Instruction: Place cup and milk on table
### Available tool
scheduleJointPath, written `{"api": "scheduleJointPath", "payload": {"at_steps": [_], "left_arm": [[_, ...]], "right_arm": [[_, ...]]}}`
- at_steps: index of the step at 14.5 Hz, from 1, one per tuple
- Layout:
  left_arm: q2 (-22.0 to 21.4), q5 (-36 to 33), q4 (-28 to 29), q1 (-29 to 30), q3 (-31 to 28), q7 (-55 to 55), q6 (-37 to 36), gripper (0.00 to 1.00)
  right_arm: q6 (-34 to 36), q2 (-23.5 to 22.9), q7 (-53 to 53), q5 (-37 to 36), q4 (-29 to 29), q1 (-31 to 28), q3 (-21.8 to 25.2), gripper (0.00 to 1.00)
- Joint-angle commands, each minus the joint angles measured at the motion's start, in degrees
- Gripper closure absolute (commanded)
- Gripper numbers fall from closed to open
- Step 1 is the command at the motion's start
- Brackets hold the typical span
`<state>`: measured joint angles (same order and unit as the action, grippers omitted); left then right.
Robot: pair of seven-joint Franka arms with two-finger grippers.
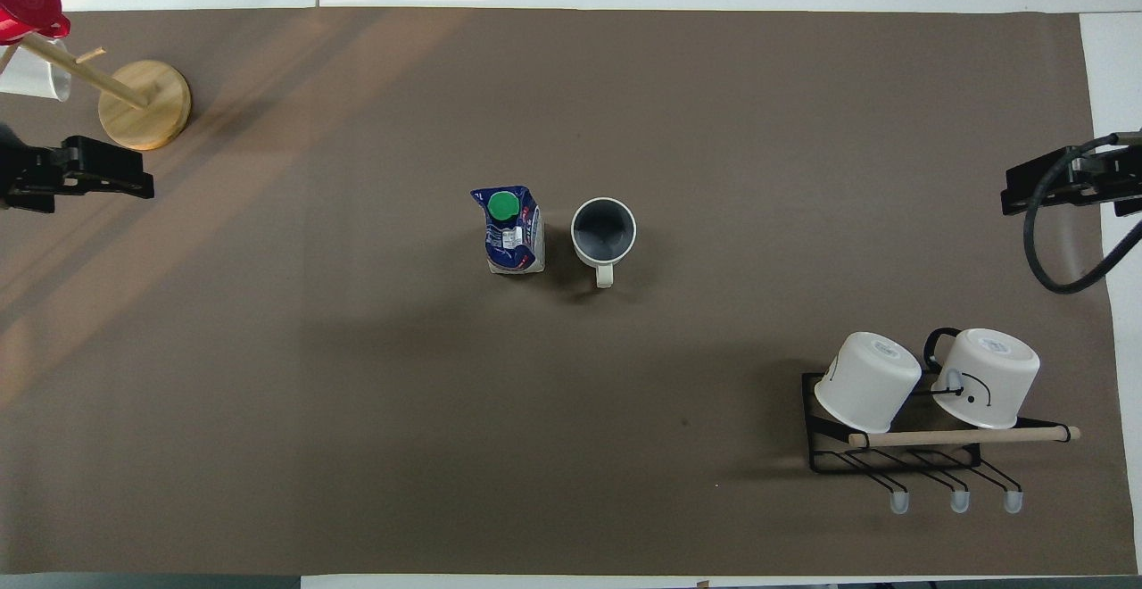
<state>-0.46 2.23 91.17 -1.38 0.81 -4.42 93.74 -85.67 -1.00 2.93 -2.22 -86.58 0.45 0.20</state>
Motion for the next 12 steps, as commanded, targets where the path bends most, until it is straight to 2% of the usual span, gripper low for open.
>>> {"api": "scheduleJointPath", "payload": {"at_steps": [1, 5, 12], "left_arm": [[0.8, 0.6, -4.5, 2.2, 0.5, 2.0, -5.2, 0.00], [1.8, 0.5, -6.7, 2.3, 0.6, 2.0, -7.9, 0.00], [0.2, 0.5, -4.1, 2.3, 0.8, 2.0, -8.9, 0.00]], "right_arm": [[-0.5, 0.1, -0.7, 0.0, -0.2, -0.2, -0.1, 0.00], [2.0, 0.1, -0.2, 0.6, -0.1, -0.5, 0.0, 0.00], [1.5, 0.1, 0.8, 1.2, 0.1, -0.5, 0.1, 0.00]]}}
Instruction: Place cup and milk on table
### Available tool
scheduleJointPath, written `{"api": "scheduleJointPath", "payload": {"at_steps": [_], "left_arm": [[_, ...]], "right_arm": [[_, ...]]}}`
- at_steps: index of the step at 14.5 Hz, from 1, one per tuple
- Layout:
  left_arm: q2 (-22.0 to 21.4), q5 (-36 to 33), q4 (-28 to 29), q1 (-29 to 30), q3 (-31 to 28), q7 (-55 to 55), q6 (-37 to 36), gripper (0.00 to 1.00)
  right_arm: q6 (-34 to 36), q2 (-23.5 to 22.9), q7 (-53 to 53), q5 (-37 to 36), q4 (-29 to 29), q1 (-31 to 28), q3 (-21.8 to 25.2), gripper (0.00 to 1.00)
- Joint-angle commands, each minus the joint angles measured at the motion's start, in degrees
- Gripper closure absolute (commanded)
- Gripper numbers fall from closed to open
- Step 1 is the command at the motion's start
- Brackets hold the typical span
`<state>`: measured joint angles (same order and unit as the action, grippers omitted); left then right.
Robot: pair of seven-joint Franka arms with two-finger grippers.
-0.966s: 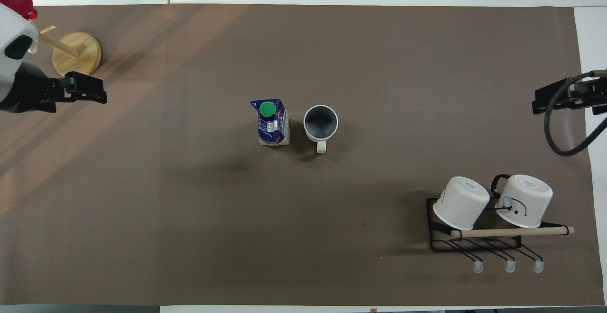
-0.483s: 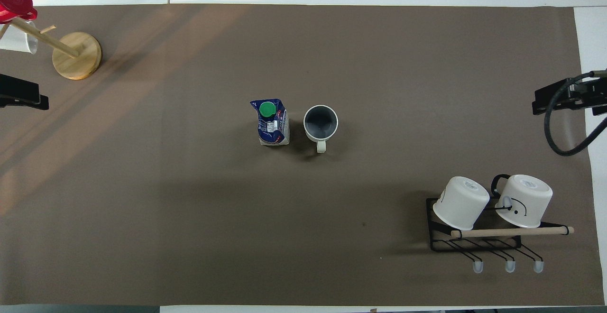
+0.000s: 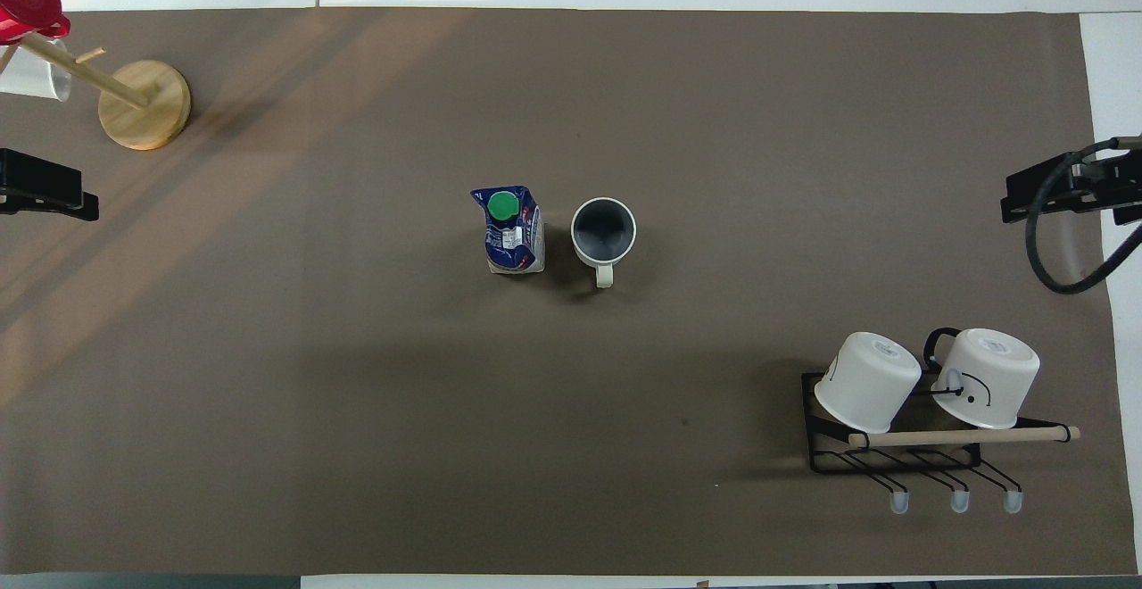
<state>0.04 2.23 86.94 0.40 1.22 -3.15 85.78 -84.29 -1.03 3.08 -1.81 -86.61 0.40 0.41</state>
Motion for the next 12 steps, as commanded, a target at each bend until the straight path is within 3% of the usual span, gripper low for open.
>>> {"api": "scheduleJointPath", "payload": {"at_steps": [1, 12], "left_arm": [[-0.6, 0.5, 0.8, 0.5, 0.4, 0.9, -0.8, 0.00], [-0.7, 0.0, 0.9, -0.1, 0.3, 3.9, -0.7, 0.00]], "right_arm": [[-0.6, 0.1, 0.7, 0.8, 0.1, 0.0, -0.2, 0.00], [-1.5, 0.3, 0.7, 0.8, -0.5, 0.5, -0.3, 0.00]]}}
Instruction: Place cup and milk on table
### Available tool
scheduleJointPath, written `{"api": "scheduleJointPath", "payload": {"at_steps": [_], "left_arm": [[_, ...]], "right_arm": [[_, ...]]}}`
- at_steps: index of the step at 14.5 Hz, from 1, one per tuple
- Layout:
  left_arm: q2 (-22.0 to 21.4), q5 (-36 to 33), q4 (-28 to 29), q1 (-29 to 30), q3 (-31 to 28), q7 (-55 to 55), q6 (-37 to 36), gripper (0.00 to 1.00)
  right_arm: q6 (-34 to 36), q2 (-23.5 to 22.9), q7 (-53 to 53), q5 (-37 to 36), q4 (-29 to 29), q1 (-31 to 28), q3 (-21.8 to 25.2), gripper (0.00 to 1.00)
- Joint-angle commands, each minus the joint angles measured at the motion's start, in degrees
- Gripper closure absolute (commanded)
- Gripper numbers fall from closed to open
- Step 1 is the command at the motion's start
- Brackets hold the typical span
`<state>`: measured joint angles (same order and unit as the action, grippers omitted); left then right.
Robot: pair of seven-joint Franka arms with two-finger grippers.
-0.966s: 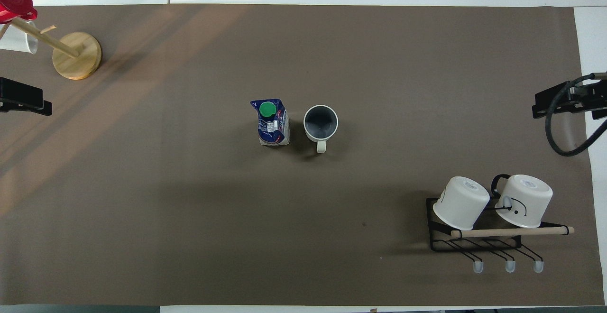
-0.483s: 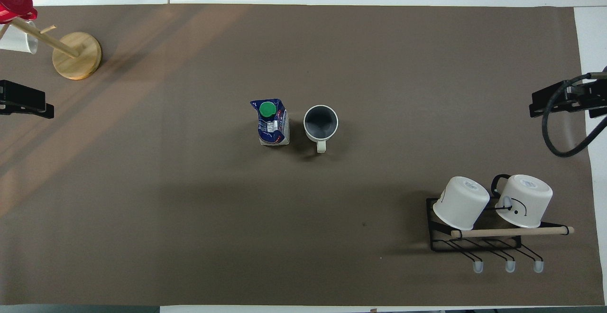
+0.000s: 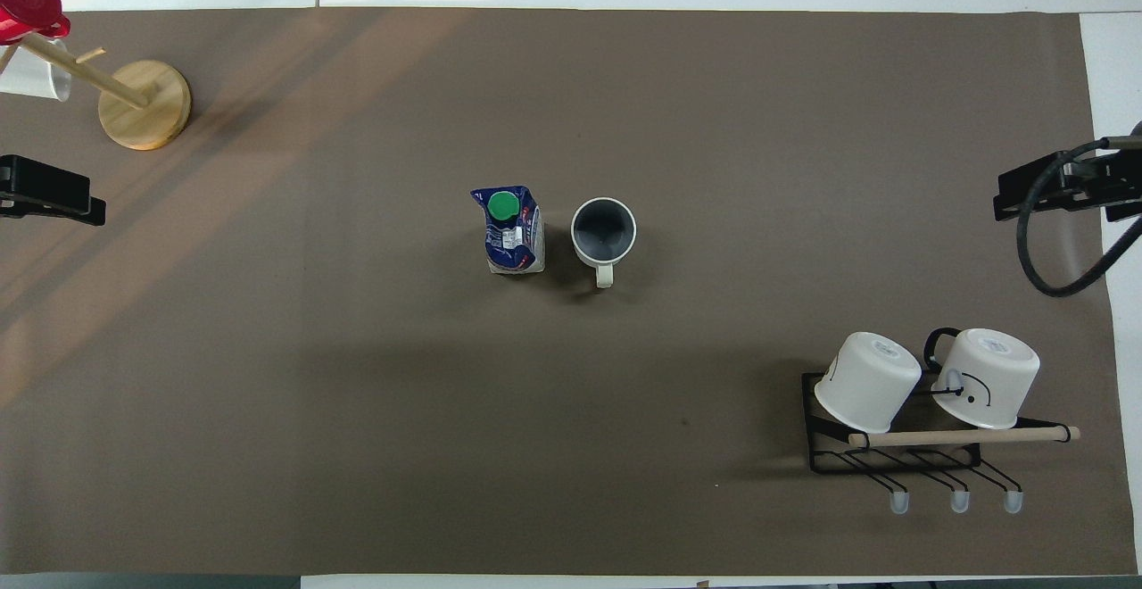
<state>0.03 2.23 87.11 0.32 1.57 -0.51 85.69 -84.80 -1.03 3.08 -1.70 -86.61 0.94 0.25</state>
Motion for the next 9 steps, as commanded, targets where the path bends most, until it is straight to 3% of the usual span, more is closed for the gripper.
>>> {"api": "scheduleJointPath", "payload": {"at_steps": [1, 9], "left_arm": [[-0.8, -1.3, 0.7, -0.1, 0.0, 1.2, -0.7, 0.00], [-1.3, -1.5, 1.1, -0.1, 0.1, 1.1, 0.1, 0.00]], "right_arm": [[-1.1, 0.2, 0.8, 0.6, -0.5, -0.1, -0.3, 0.00], [-0.5, 0.3, 4.5, 0.6, -0.4, 0.2, -0.5, 0.00]]}}
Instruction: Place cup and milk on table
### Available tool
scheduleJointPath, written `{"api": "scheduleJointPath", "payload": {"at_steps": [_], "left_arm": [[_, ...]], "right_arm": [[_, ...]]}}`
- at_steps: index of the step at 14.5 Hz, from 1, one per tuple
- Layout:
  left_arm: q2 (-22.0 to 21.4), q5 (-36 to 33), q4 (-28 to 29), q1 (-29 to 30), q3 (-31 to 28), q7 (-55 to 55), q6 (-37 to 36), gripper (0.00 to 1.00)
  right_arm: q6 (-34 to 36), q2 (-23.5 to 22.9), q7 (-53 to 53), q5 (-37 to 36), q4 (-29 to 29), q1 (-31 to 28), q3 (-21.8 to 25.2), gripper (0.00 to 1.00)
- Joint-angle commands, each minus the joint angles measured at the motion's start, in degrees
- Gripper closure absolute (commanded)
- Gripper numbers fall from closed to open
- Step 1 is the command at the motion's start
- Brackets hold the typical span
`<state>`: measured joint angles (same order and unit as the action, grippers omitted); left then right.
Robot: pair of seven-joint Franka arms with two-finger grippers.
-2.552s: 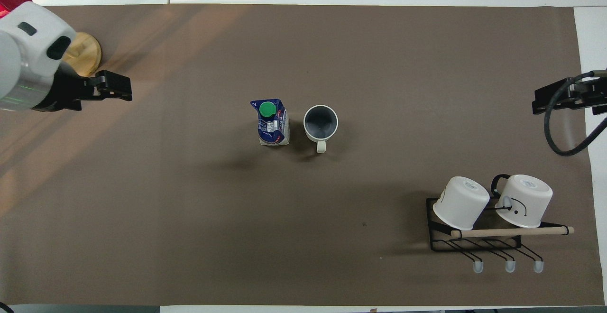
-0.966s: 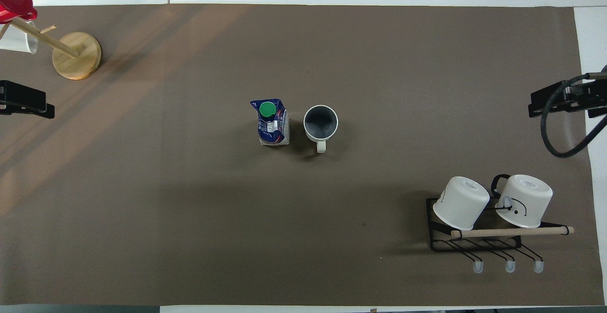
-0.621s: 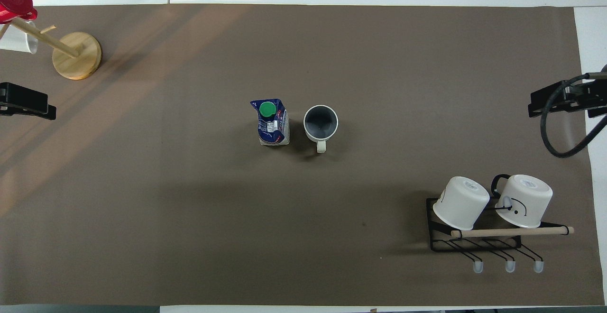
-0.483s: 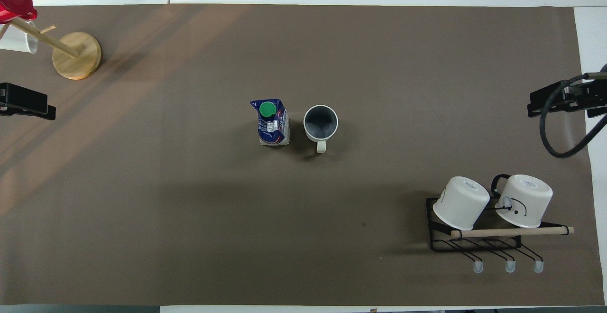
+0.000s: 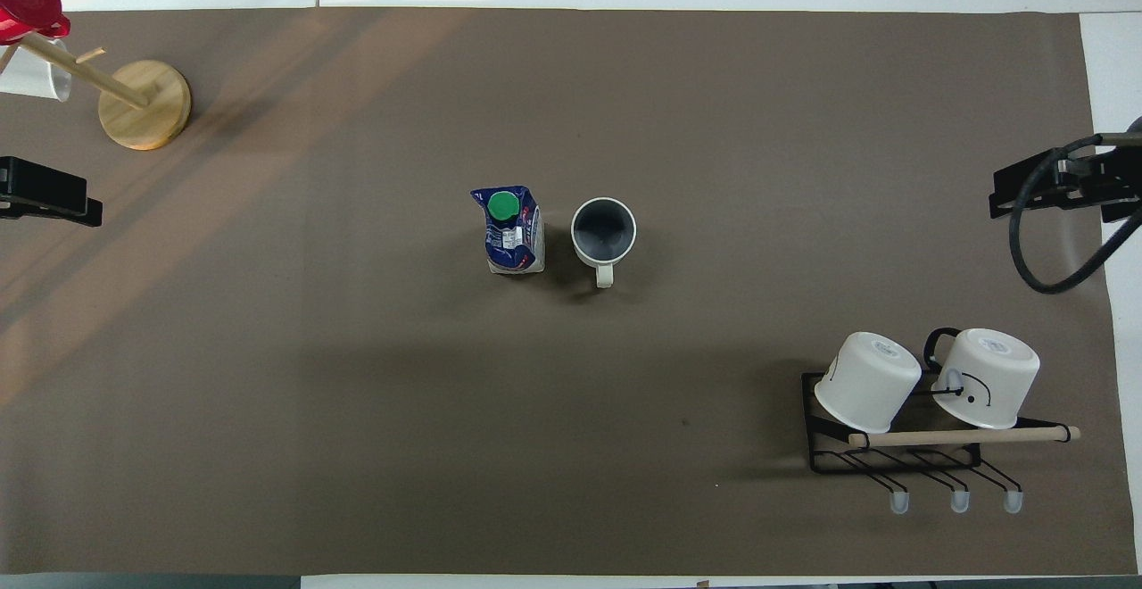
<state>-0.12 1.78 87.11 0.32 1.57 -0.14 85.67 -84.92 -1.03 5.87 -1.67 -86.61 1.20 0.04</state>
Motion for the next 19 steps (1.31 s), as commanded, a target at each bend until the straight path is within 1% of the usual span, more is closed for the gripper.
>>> {"api": "scheduleJointPath", "payload": {"at_steps": [1, 5, 7, 19], "left_arm": [[-1.1, -1.1, 1.1, -0.1, 0.1, 0.8, 0.1, 0.00], [-1.1, -1.1, 1.1, 0.1, 0.1, 0.9, 0.2, 0.00], [-1.1, -1.1, 1.1, 0.1, 0.2, 0.9, 0.3, 0.00], [-1.3, -1.1, 1.5, -0.1, 0.2, 1.2, 0.3, 0.00]], "right_arm": [[-0.4, 0.3, 1.7, 0.5, -0.4, -0.1, -0.3, 0.00], [1.9, 0.2, 0.4, 0.2, 0.0, -0.8, -0.2, 0.00], [1.7, 0.2, -1.5, 0.0, 0.0, -0.8, -0.2, 0.00], [1.2, 0.2, -1.5, 0.2, -0.1, -0.3, -0.2, 0.00]]}}
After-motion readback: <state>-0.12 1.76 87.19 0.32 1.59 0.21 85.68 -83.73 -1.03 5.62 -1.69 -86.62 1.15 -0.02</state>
